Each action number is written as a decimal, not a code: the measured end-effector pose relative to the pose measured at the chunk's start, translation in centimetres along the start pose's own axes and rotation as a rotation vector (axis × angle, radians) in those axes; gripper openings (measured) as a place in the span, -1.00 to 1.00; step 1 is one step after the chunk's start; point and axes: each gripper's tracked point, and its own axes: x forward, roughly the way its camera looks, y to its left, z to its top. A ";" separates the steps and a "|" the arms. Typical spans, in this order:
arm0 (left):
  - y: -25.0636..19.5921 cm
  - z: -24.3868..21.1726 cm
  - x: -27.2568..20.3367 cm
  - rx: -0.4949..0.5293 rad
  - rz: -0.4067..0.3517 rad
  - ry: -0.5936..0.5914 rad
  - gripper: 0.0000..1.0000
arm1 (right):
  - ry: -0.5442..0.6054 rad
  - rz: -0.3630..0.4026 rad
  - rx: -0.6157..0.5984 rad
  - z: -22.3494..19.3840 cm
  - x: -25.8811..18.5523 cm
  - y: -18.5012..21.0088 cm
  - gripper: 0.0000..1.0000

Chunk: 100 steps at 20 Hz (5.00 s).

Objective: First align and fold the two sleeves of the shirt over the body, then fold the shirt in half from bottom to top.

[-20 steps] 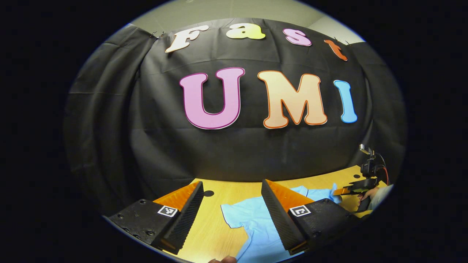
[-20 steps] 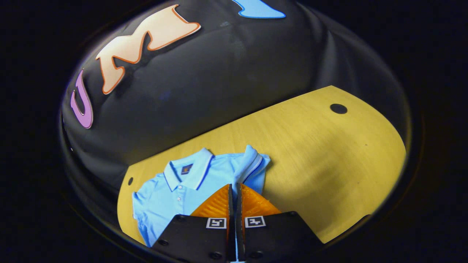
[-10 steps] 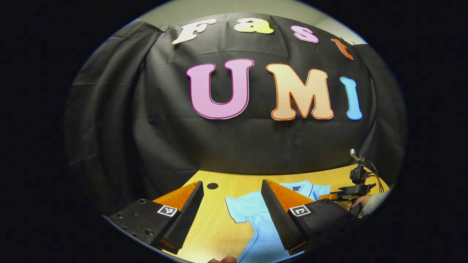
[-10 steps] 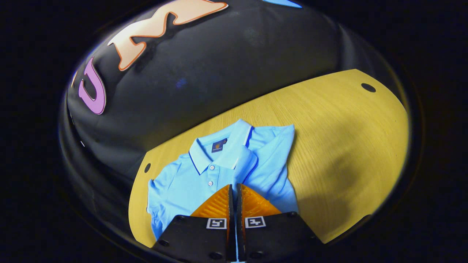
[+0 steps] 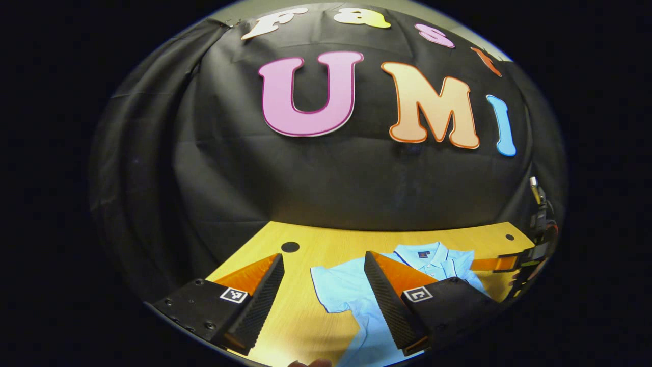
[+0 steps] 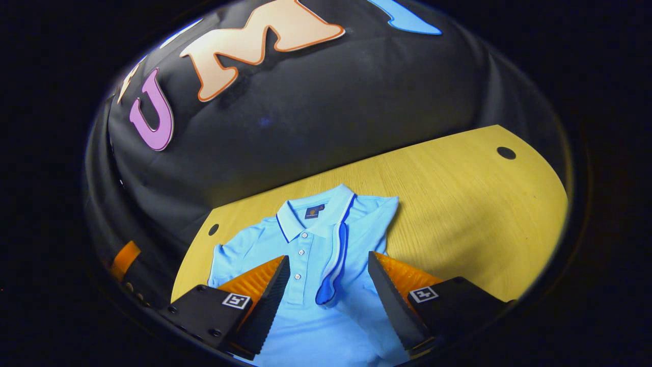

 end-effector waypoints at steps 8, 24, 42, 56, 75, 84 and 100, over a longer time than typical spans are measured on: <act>-1.5 -8.1 7.2 -0.040 -0.026 0.172 0.89 | -0.023 -0.078 0.007 0.1 -6.3 -5.0 0.94; 0.3 -15.9 11.8 -0.029 0.031 0.366 0.66 | -0.041 -0.096 -0.022 -1.0 -11.3 -6.2 0.94; -14.0 -9.3 10.4 0.048 -0.170 0.273 -1.00 | -0.087 -0.104 0.010 -1.0 -16.2 -9.8 0.94; -18.5 -10.0 7.4 0.019 -0.325 0.254 0.89 | -0.146 -0.139 -0.029 -1.4 -16.5 -8.4 0.94; -3.6 -15.5 -21.8 0.091 -0.277 0.223 0.90 | -0.086 -0.165 -0.292 -16.7 -28.9 -7.4 0.94; -0.5 -25.2 -26.6 0.159 -0.237 0.366 0.92 | 0.050 -0.237 -0.373 -25.4 -29.6 -9.0 0.87; -4.4 -27.6 -28.0 0.100 -0.255 0.392 -0.71 | 0.176 -0.148 -0.217 -28.9 -27.8 -6.5 -0.72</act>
